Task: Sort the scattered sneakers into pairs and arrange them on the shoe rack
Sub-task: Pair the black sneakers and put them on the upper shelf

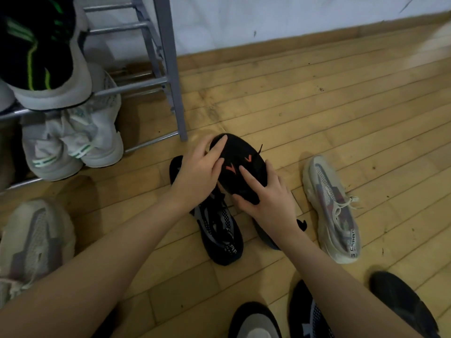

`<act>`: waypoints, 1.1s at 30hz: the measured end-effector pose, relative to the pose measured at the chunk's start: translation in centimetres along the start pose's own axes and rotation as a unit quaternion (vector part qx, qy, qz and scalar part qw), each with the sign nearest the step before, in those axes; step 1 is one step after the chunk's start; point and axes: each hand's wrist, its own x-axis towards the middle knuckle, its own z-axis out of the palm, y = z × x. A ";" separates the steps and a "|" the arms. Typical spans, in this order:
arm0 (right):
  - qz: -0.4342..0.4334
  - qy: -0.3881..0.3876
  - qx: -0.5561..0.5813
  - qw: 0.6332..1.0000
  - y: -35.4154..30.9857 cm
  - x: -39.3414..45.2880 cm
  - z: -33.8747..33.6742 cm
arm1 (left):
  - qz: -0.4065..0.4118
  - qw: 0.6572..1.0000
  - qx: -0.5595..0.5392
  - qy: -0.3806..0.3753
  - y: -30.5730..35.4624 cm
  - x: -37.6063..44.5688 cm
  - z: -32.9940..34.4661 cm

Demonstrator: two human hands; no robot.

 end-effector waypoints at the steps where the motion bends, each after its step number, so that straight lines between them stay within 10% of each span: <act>1: -0.011 0.008 0.000 1.000 -0.8 0.2 -0.4 | -0.008 1.000 0.019 0.003 0.0 -0.2 -1.1; 18: -0.153 -0.056 0.009 0.987 -18.4 -2.2 3.3 | -0.317 0.918 0.236 -0.022 -4.6 -16.6 -12.4; 33: -0.098 -0.149 -0.051 0.983 -20.8 -2.3 9.1 | -0.314 0.908 0.246 -0.129 -8.6 -20.0 -11.0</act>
